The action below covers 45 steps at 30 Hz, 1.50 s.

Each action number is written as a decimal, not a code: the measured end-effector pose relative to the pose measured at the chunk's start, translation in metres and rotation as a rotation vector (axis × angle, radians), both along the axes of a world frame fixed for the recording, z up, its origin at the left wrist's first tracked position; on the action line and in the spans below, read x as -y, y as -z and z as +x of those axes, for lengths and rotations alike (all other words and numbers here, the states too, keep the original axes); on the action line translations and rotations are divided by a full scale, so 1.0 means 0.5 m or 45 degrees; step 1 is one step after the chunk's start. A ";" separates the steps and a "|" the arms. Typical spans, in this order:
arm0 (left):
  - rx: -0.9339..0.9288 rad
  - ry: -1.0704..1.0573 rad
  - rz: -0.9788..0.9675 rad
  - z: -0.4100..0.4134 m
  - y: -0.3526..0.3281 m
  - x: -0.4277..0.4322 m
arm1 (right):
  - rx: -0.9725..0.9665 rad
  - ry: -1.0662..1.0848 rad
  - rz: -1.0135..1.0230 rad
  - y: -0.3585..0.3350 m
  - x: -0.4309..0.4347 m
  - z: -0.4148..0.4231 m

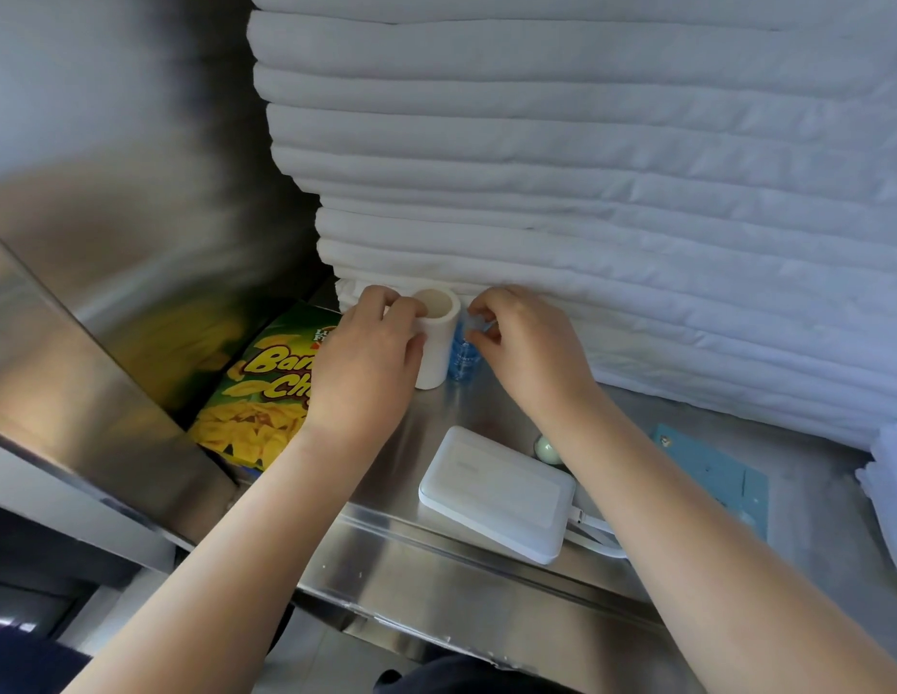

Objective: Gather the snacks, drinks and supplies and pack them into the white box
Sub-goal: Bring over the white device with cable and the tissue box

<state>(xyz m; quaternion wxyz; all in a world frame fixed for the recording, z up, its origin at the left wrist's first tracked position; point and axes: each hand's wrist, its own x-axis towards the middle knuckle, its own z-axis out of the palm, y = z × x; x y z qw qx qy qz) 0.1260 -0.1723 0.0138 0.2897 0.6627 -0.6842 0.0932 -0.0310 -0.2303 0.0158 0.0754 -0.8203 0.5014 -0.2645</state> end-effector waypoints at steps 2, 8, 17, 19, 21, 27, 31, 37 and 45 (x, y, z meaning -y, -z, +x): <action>0.007 0.007 -0.005 0.001 0.002 -0.002 | -0.016 -0.013 0.021 -0.001 -0.004 -0.005; 0.028 0.029 -0.028 -0.003 0.000 -0.019 | -0.025 -0.023 0.029 -0.020 -0.044 -0.062; 0.189 0.595 -0.068 -0.087 0.034 -0.098 | 0.006 0.055 0.282 -0.015 -0.181 -0.172; 0.207 0.677 0.083 -0.098 0.053 -0.114 | 0.011 0.095 0.275 0.005 -0.207 -0.180; 0.204 0.696 0.215 -0.104 0.065 -0.122 | -0.021 0.160 0.235 0.023 -0.226 -0.183; 0.262 0.776 0.314 -0.096 0.087 -0.126 | -0.140 0.290 0.117 0.043 -0.255 -0.172; 0.320 0.804 0.292 -0.093 0.092 -0.122 | -0.154 0.286 0.151 0.046 -0.267 -0.169; 0.358 0.779 0.230 -0.084 0.094 -0.122 | -0.142 0.343 0.163 0.060 -0.283 -0.166; 0.180 0.642 0.414 -0.076 0.080 -0.121 | 0.030 0.446 0.029 0.071 -0.263 -0.140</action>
